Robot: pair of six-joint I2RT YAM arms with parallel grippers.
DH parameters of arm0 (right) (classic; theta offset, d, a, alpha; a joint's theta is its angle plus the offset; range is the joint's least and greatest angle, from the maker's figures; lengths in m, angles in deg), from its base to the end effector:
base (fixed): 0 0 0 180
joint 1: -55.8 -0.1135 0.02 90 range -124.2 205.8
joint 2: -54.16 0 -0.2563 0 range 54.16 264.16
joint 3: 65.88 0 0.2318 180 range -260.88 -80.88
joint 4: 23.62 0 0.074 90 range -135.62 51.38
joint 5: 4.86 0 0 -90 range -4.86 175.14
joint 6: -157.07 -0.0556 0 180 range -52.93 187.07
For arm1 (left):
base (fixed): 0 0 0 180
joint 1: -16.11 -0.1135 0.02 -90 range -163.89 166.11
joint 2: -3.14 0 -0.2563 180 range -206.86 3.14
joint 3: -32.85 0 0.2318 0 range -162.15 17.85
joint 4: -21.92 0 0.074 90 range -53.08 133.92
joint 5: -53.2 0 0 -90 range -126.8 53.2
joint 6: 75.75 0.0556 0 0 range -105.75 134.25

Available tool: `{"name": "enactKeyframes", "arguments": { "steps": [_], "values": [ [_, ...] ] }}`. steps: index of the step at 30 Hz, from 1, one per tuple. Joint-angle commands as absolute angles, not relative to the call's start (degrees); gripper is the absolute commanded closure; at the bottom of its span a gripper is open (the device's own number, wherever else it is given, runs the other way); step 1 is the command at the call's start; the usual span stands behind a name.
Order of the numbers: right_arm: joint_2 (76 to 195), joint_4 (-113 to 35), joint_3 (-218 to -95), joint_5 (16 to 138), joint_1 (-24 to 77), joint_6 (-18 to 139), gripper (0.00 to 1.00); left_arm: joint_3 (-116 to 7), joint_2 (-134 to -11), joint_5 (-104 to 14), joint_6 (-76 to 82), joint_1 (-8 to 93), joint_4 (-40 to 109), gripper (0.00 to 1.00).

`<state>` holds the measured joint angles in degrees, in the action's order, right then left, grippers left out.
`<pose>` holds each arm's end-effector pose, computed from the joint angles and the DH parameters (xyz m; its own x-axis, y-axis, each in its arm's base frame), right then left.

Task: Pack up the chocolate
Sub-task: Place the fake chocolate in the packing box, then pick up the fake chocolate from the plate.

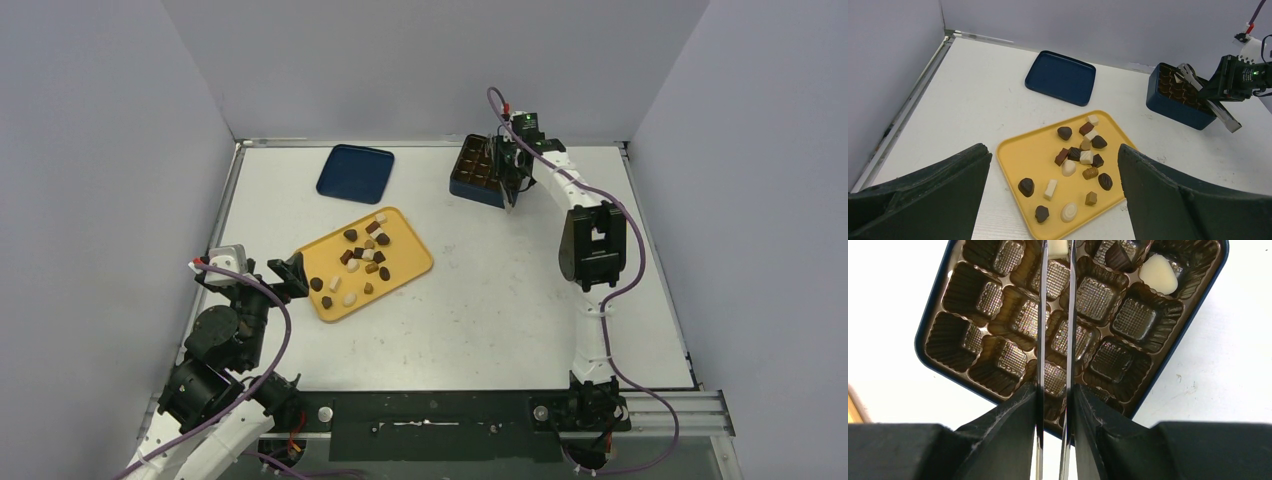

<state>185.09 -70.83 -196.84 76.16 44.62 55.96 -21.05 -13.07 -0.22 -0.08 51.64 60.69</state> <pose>0.4960 0.1069 0.2127 -0.7630 0.0432 -0.6449 -0.1514 0.9581 0.2433 0.0811 -0.0172 0.3245 -0.0103 -0.2368 -0.9715 -0.0215 0.9714 -0.2366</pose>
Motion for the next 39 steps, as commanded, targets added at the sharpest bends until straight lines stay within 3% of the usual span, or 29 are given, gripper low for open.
{"name": "enactKeyframes", "arguments": {
  "steps": [1, 12, 21, 39],
  "values": [
    [183.79, -68.61, -200.30, 77.75, 44.99, 56.26, 0.69, -21.33, -13.17, -0.85, 0.37, 51.35, 58.37, 0.03],
    [181.38, -70.22, -201.34, 78.28, 44.94, 56.49, 0.62, -21.33, -13.03, -0.85, 0.28, 51.35, 58.48, 0.03],
    [177.79, -72.52, -201.25, 77.62, 43.84, 56.38, 0.63, -21.26, -12.77, -0.33, 0.28, 51.35, 58.55, 0.03],
    [159.06, -66.44, -176.99, 71.94, 32.22, 56.25, 0.63, -21.53, -12.50, 1.08, 0.29, 51.35, 59.14, 0.03]
  ]
}}
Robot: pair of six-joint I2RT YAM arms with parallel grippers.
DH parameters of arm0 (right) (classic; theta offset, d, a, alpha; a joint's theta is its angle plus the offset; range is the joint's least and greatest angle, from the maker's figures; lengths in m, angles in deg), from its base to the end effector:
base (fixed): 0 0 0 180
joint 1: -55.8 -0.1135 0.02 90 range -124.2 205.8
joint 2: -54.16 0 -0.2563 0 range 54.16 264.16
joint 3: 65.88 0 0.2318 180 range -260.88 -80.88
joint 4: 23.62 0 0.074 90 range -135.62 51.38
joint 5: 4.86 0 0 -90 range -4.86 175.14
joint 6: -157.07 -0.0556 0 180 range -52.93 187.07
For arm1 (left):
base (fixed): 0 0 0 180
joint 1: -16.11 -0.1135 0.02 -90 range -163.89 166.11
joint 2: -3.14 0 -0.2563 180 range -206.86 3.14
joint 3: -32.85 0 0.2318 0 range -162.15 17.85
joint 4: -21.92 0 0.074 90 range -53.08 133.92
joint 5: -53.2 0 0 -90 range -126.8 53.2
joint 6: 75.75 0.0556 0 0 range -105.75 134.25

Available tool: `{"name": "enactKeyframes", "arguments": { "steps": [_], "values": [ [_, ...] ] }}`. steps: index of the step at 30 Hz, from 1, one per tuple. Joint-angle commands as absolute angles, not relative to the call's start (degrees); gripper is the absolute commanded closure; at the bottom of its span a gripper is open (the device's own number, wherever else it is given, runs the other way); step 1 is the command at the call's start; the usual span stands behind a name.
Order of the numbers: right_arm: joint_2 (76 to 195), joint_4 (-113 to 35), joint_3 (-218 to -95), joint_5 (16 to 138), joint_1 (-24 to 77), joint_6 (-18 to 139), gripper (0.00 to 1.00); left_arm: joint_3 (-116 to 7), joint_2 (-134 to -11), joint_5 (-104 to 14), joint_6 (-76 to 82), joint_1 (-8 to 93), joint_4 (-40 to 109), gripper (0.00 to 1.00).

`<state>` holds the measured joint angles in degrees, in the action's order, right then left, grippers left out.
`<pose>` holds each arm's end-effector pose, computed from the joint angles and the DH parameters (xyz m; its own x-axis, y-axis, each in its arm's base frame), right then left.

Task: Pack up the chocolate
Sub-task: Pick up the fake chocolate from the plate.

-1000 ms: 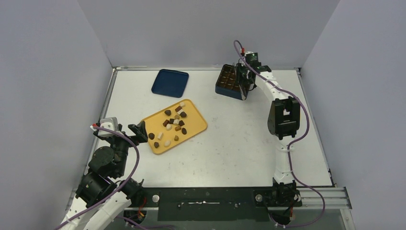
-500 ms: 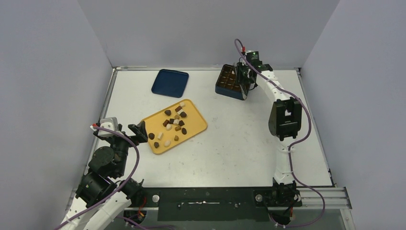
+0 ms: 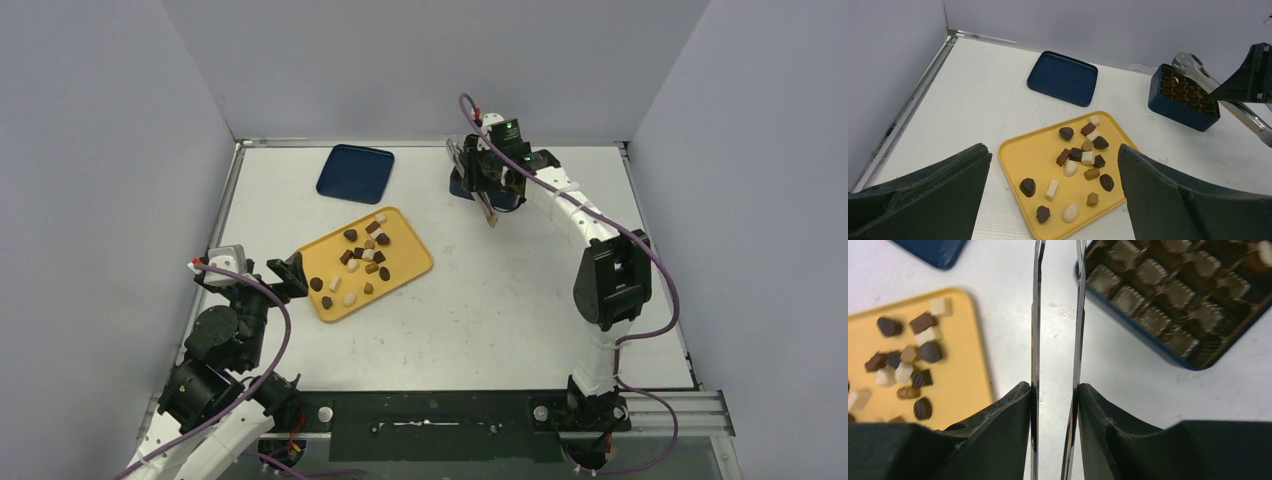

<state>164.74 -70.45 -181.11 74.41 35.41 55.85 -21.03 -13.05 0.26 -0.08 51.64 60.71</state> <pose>0.4055 0.1618 0.2859 -0.7091 -0.0596 -0.7026 -0.3402 0.9017 0.2668 0.0810 -0.0167 0.3244 -0.0086 -0.2366 -0.9716 -0.0296 0.9712 -0.2363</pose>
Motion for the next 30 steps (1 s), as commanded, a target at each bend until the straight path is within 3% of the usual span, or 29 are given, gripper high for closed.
{"name": "enactKeyframes", "arguments": {
  "steps": [1, 10, 30],
  "values": [
    [157.86, -65.55, -175.30, 71.39, 31.39, 56.32, 0.63, -21.51, -12.09, 1.22, 0.28, 51.35, 59.13, 0.03],
    [153.21, -61.53, -164.71, 70.87, 22.37, 58.35, 0.63, -21.34, -11.05, 2.16, 0.28, 51.35, 58.89, 0.03],
    [160.54, -64.47, -163.74, 64.57, 17.39, 65.11, 0.59, -21.27, -11.11, 2.76, 0.17, 51.35, 59.10, 0.03]
  ]
}}
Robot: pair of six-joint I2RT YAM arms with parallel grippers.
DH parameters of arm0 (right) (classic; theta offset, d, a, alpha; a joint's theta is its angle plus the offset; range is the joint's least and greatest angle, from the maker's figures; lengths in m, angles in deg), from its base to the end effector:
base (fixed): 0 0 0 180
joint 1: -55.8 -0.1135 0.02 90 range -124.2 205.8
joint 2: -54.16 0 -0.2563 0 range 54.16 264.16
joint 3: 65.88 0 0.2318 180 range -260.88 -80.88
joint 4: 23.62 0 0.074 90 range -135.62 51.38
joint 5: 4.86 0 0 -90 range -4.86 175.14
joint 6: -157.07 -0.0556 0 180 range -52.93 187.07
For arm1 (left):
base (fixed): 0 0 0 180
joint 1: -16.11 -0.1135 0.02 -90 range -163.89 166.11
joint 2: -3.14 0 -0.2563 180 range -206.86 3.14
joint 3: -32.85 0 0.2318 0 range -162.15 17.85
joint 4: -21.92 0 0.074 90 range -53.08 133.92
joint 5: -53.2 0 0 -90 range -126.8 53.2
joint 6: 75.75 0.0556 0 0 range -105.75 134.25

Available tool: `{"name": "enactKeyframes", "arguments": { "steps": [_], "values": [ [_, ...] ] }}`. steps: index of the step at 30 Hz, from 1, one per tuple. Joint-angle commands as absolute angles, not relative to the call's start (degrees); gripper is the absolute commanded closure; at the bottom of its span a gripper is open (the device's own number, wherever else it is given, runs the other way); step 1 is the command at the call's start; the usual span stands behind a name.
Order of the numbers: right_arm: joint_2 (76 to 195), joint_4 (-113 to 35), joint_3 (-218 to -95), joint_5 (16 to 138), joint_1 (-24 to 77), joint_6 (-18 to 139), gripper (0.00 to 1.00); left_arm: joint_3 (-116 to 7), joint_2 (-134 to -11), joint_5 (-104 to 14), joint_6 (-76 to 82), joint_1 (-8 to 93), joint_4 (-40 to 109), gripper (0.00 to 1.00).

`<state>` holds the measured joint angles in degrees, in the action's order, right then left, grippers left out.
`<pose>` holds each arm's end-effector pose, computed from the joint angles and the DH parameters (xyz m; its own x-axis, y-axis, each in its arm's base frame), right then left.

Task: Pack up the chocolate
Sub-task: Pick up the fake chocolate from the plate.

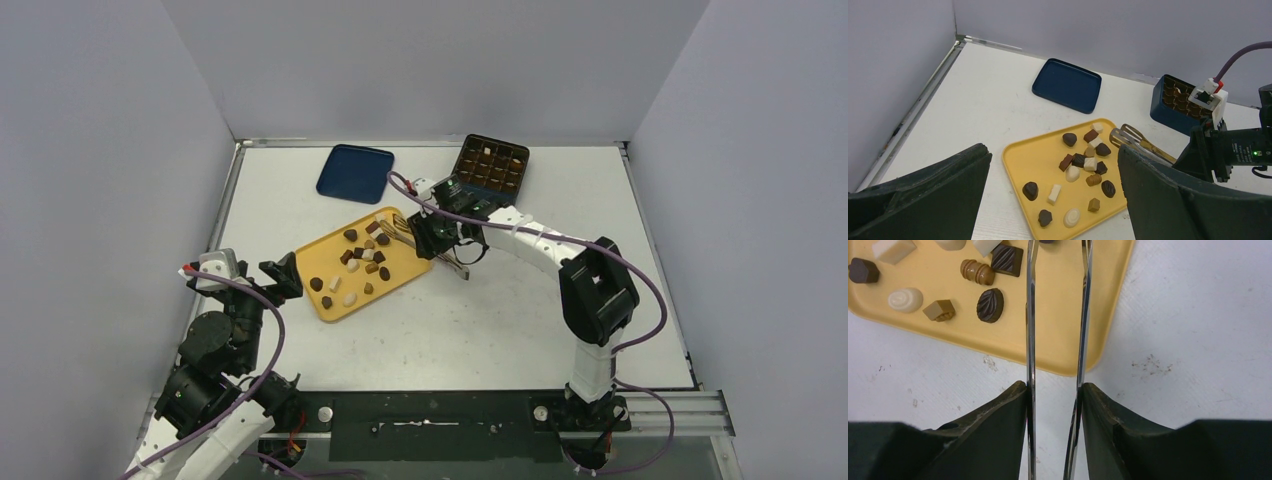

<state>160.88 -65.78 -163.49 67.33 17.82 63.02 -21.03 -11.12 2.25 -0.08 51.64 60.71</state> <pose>0.3064 0.2608 0.2232 -0.6654 -0.4342 -0.6072 -0.6915 0.6650 0.2822 0.0751 -0.0106 0.3261 0.0266 -0.2552 -0.9665 -0.0565 0.9649 -0.2563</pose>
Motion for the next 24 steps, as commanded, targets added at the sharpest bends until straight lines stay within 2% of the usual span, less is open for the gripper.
{"name": "enactKeyframes", "arguments": {
  "steps": [1, 10, 24],
  "values": [
    [160.72, -64.38, -163.68, 64.34, 17.31, 65.26, 0.58, -21.34, -11.30, 2.75, 0.17, 51.35, 59.10, 0.03],
    [162.50, -65.52, -164.10, 66.49, 15.81, 66.64, 0.55, -21.50, -11.72, 2.56, 0.13, 51.31, 59.48, 0.03],
    [165.08, -64.73, -165.57, 68.38, 14.49, 66.64, 0.57, -21.51, -11.72, 2.27, 0.10, 51.35, 59.33, 0.03]
  ]
}}
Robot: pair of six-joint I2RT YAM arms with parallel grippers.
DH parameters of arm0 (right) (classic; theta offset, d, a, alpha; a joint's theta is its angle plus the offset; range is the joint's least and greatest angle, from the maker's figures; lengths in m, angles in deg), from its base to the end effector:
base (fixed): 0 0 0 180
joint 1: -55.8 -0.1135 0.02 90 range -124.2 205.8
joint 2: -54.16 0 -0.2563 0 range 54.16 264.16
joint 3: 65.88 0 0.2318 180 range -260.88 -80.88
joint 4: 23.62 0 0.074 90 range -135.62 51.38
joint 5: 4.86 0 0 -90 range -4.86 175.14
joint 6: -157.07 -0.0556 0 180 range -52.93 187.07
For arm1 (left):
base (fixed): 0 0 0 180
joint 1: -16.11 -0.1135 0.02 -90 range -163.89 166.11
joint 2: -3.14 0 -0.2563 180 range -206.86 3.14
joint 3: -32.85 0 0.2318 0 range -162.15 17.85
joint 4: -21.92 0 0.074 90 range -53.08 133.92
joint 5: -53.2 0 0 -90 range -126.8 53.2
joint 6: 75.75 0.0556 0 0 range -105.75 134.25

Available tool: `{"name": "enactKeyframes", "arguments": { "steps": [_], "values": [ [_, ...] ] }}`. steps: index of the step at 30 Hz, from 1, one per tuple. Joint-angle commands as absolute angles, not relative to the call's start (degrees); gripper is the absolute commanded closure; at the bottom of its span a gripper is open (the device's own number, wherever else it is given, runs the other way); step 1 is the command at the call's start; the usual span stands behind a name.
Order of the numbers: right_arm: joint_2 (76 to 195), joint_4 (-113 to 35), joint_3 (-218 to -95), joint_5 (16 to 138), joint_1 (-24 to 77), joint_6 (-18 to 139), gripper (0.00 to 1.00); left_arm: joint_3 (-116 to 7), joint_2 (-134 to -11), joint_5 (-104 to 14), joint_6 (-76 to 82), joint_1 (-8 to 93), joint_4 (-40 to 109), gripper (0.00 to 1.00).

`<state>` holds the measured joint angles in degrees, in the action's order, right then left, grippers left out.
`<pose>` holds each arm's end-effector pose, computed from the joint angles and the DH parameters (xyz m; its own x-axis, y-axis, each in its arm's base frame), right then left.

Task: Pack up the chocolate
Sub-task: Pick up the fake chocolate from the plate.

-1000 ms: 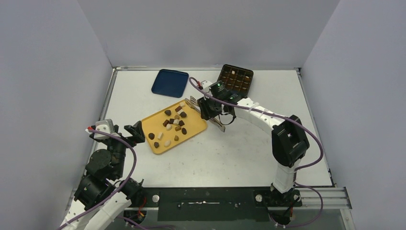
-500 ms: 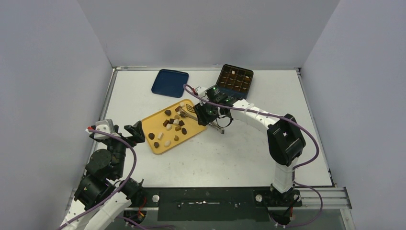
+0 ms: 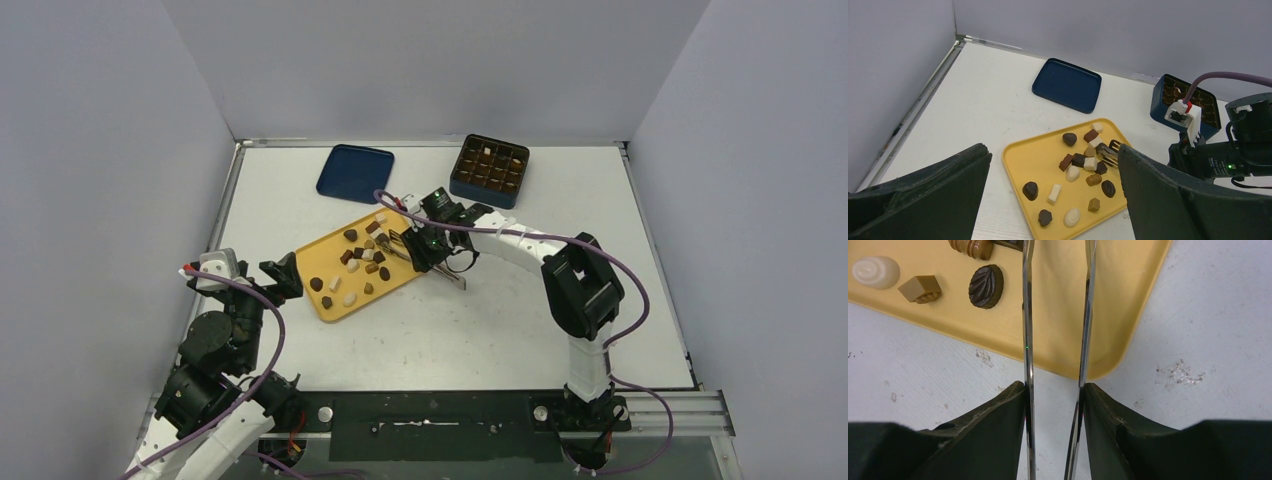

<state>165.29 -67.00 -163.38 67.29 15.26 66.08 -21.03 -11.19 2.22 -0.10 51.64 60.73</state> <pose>0.2981 0.2773 0.1915 -0.6502 -0.5345 -0.5400 -0.7344 0.6242 0.2665 0.0754 -0.0108 0.3260 0.0253 -0.2546 -0.9667 -0.0563 0.9651 -0.2557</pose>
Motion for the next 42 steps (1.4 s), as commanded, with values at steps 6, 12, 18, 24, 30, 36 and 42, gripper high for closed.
{"name": "enactKeyframes", "arguments": {
  "steps": [6, 12, 18, 24, 30, 36, 42],
  "values": [
    [166.58, -64.55, -166.75, 68.44, 14.49, 66.35, 0.58, -21.39, -11.37, 2.22, 0.11, 51.35, 59.36, 0.03],
    [167.73, -64.47, -167.89, 68.79, 14.16, 65.75, 0.61, -21.44, -11.02, 2.23, 0.04, 51.35, 59.43, 0.03],
    [165.52, -64.91, -167.59, 70.15, 14.05, 65.24, 0.71, -21.44, -11.03, 2.08, 0.04, 51.35, 59.26, 0.03],
    [162.33, -65.16, -167.10, 70.75, 14.69, 64.21, 0.74, -21.35, -11.21, 1.83, 0.07, 51.35, 59.16, 0.03],
    [160.33, -64.73, -167.19, 69.49, 16.72, 62.10, 0.76, -21.01, -11.46, 1.46, 0.23, 51.35, 58.56, 0.03],
    [159.74, -65.55, -169.43, 75.70, 19.09, 60.26, 0.76, -20.72, -13.44, 0.29, 0.52, 51.35, 58.14, 0.03],
    [159.95, -65.83, -172.67, 79.47, 23.10, 59.77, 0.75, -20.93, -16.88, -1.46, 0.71, 51.35, 58.49, 0.03]
  ]
}}
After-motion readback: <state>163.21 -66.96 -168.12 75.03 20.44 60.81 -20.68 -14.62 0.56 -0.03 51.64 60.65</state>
